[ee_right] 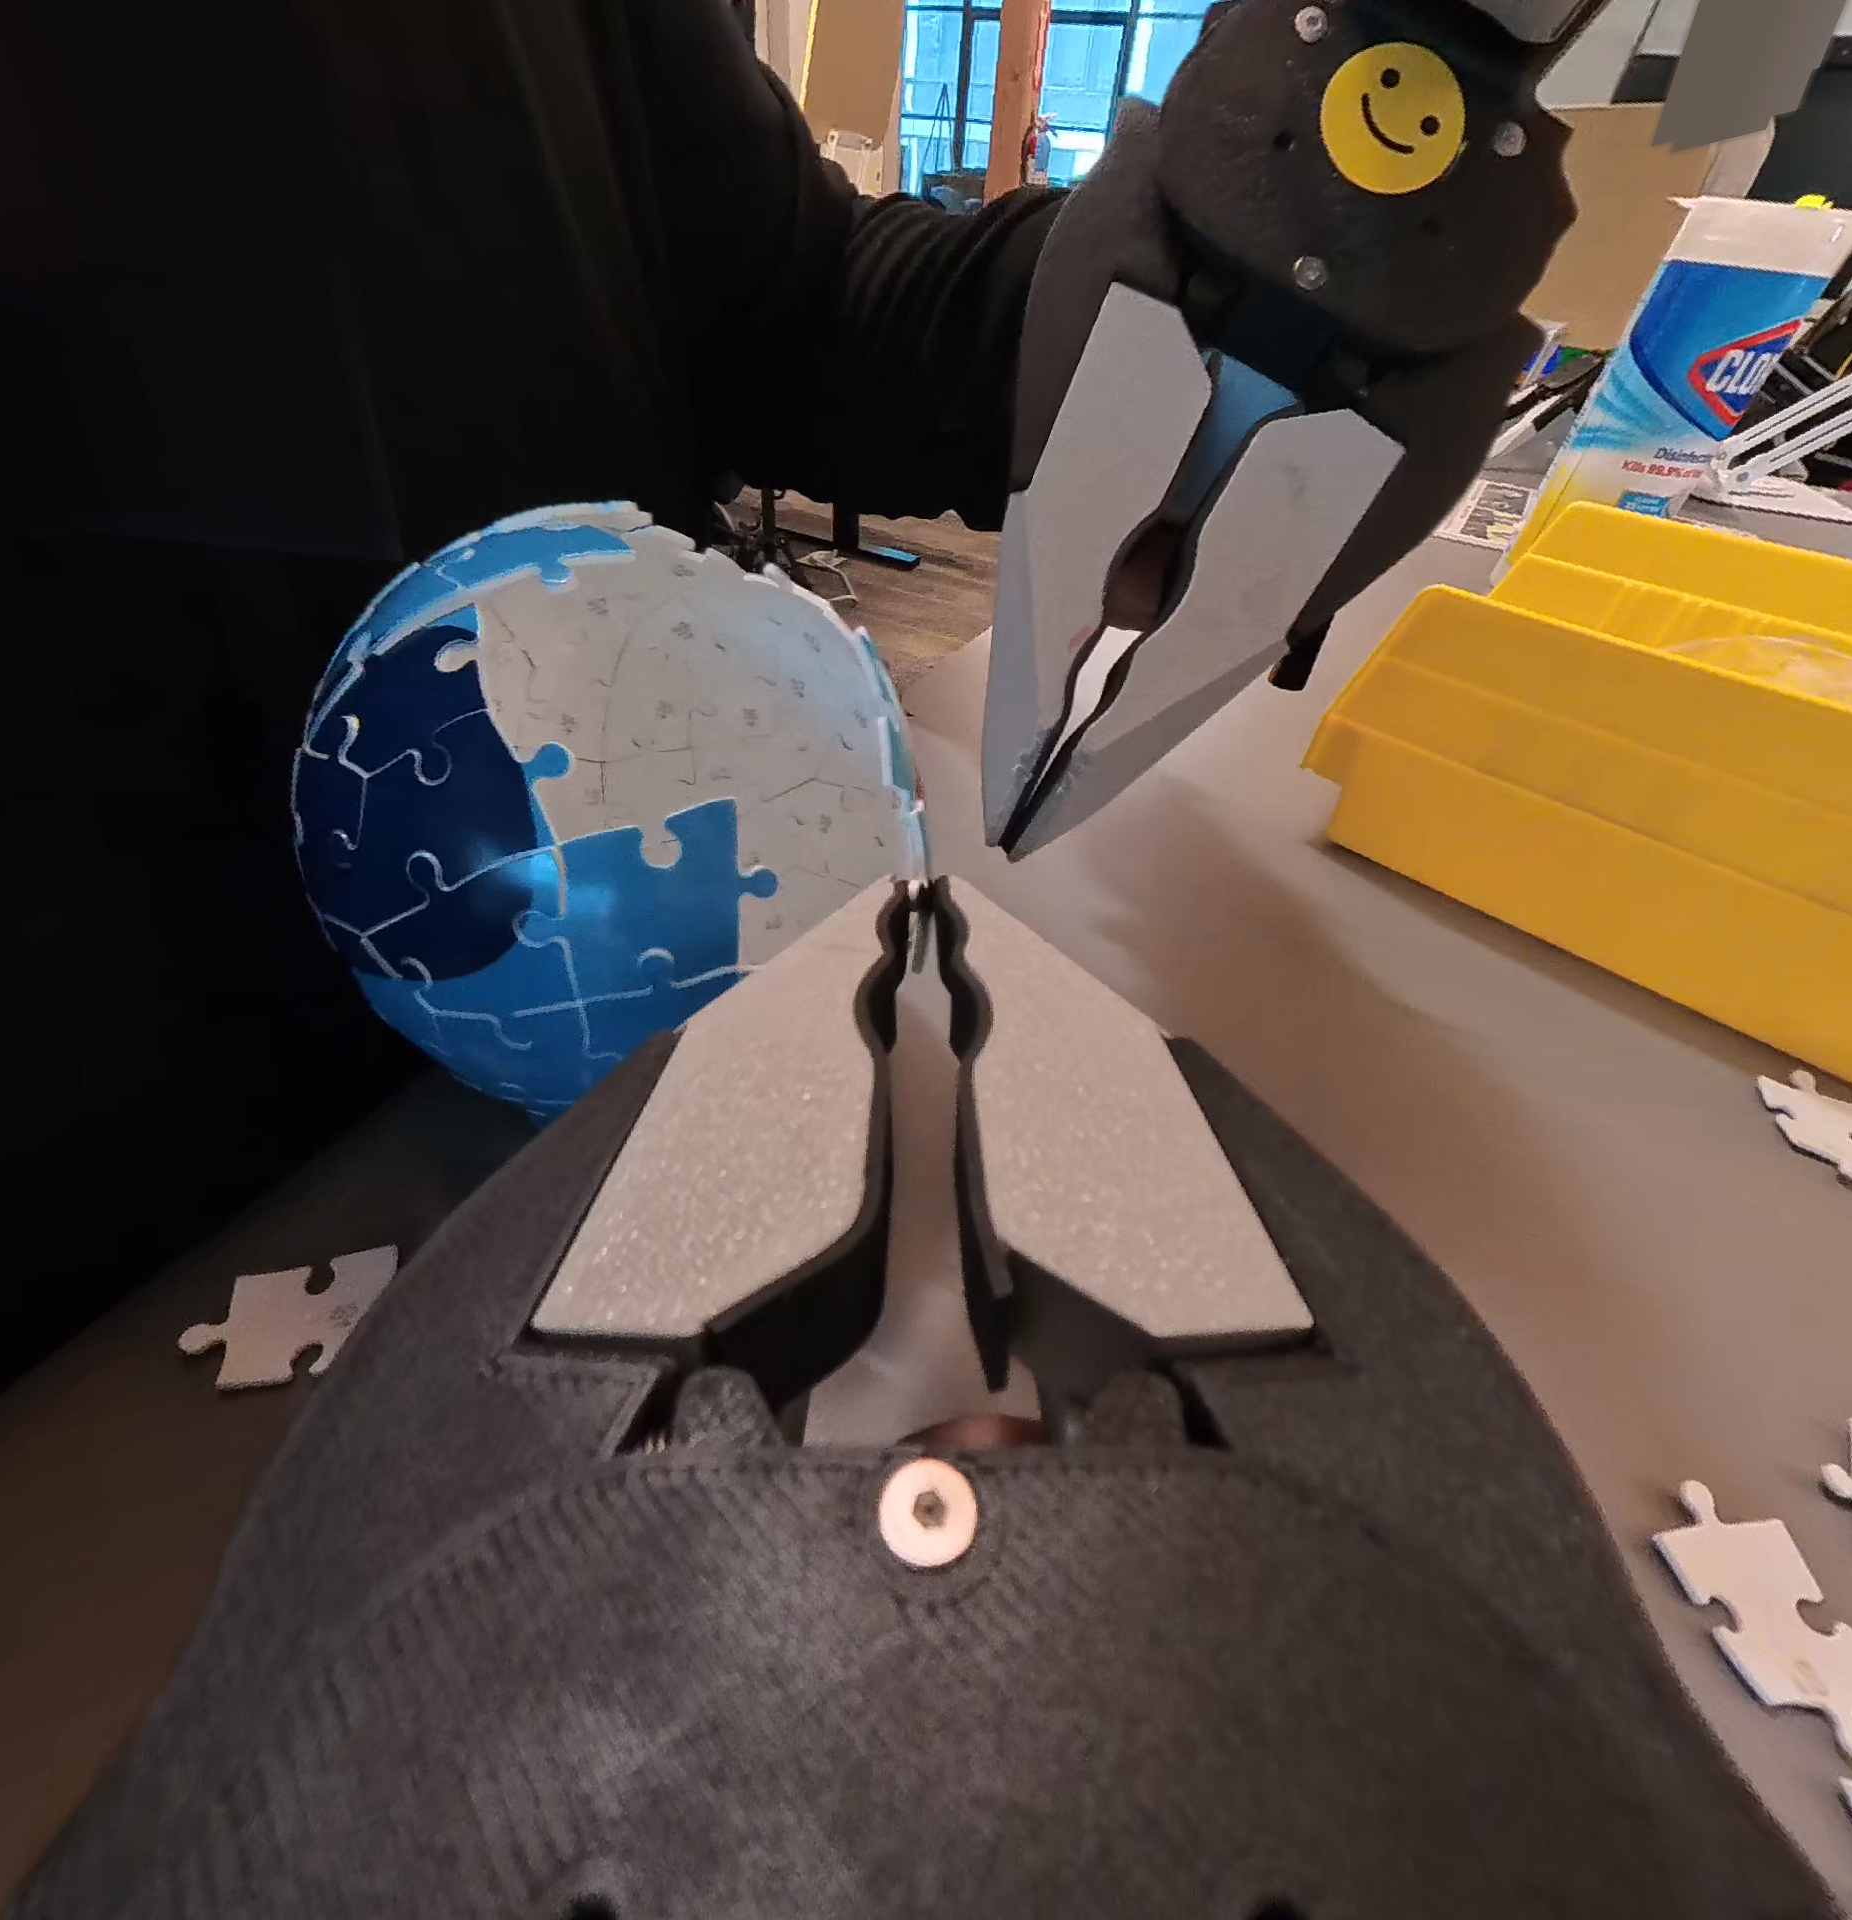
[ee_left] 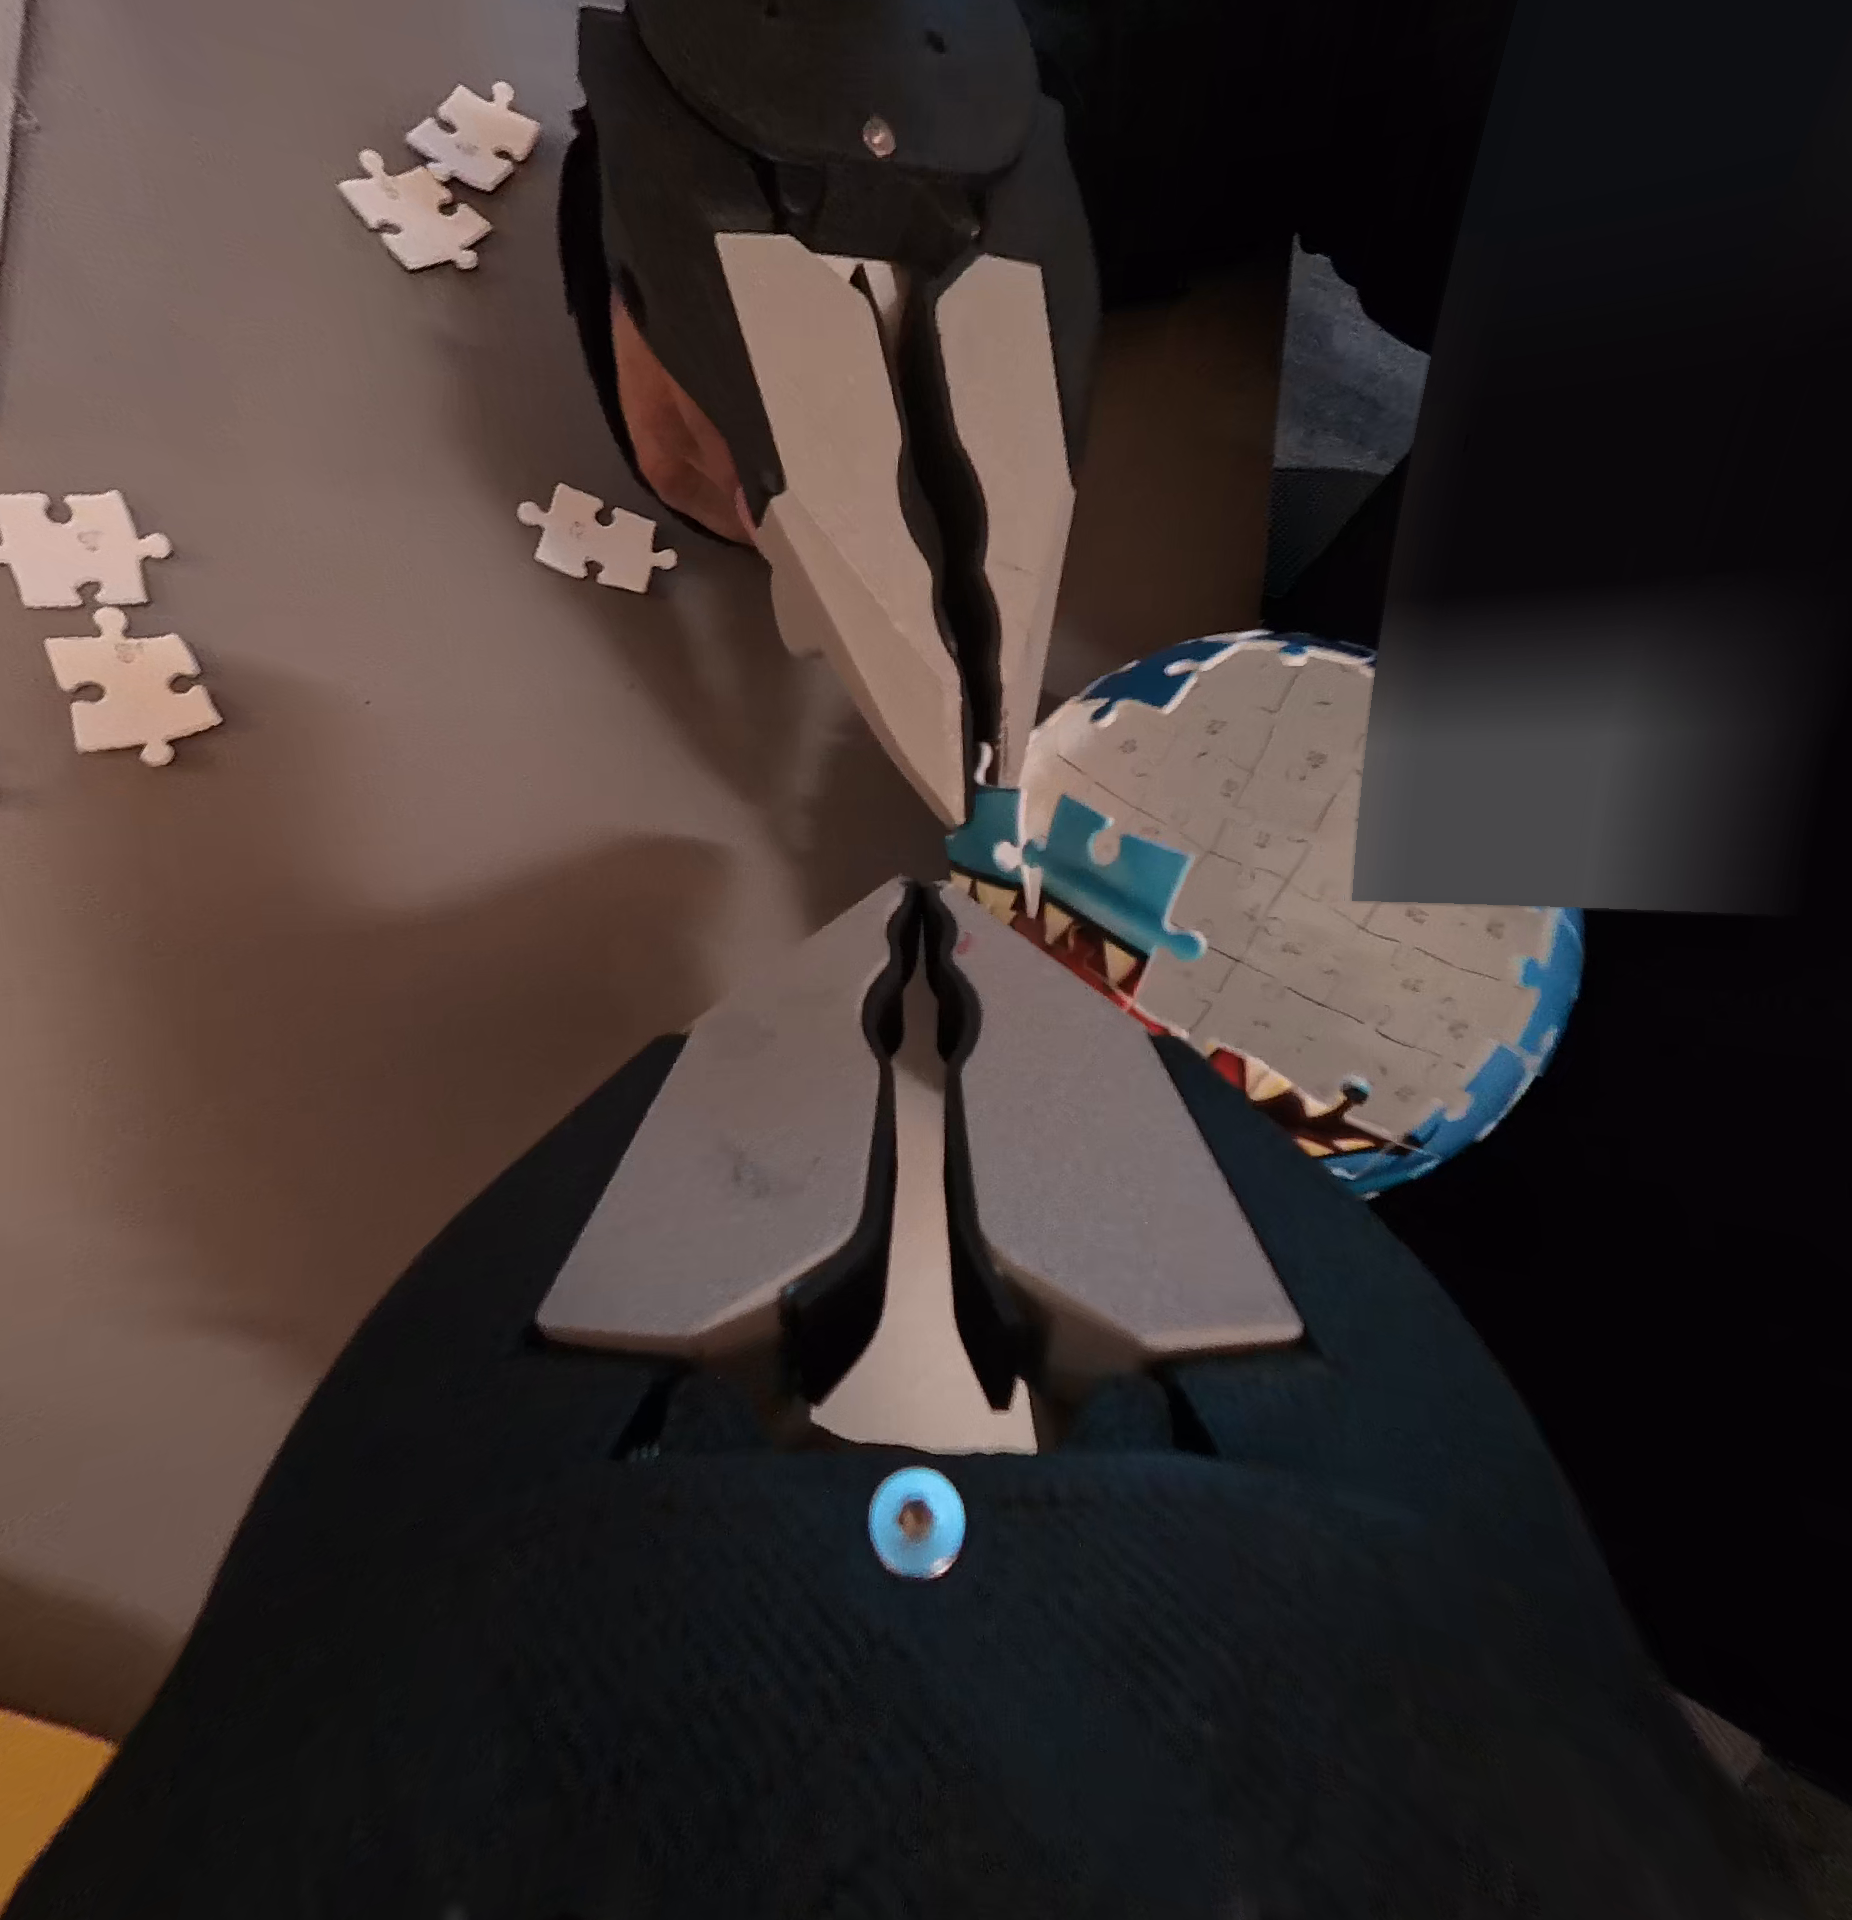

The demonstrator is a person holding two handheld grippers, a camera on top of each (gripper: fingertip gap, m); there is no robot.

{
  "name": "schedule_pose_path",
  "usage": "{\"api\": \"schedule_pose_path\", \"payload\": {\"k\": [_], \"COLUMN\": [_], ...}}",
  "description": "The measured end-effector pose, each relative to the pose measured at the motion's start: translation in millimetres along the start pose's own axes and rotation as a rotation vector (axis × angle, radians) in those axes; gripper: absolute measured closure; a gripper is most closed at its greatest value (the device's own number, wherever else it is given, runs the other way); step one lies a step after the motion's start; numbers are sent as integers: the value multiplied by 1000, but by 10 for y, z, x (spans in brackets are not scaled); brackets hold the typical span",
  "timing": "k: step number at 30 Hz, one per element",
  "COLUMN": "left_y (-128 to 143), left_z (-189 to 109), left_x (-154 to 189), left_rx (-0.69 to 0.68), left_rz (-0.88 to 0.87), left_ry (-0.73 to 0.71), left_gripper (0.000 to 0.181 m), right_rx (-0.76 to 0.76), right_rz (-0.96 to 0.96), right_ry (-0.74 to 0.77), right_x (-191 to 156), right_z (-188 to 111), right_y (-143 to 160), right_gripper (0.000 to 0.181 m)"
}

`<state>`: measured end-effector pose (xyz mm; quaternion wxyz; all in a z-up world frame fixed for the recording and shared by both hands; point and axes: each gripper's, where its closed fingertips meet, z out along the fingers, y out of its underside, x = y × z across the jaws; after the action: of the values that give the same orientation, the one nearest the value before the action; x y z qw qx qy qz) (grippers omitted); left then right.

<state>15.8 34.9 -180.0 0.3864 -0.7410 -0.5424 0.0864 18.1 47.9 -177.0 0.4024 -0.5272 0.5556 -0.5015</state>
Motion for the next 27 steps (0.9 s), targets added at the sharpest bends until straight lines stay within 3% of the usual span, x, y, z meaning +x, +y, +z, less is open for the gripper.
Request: {"api": "schedule_pose_path", "payload": {"k": [9,27], "left_y": [-33,9], "left_z": [-1,50], "left_x": [164,118], "left_rx": [-2,-4], "left_rz": [43,12], "left_ry": [89,126], "left_gripper": [181,181], "right_rx": [-40,-57], "right_rz": [-70,-90], "right_ry": [14,23], "right_x": [-26,-45], "right_z": [4,44], "right_y": [1,-26], "right_gripper": [179,176]}}
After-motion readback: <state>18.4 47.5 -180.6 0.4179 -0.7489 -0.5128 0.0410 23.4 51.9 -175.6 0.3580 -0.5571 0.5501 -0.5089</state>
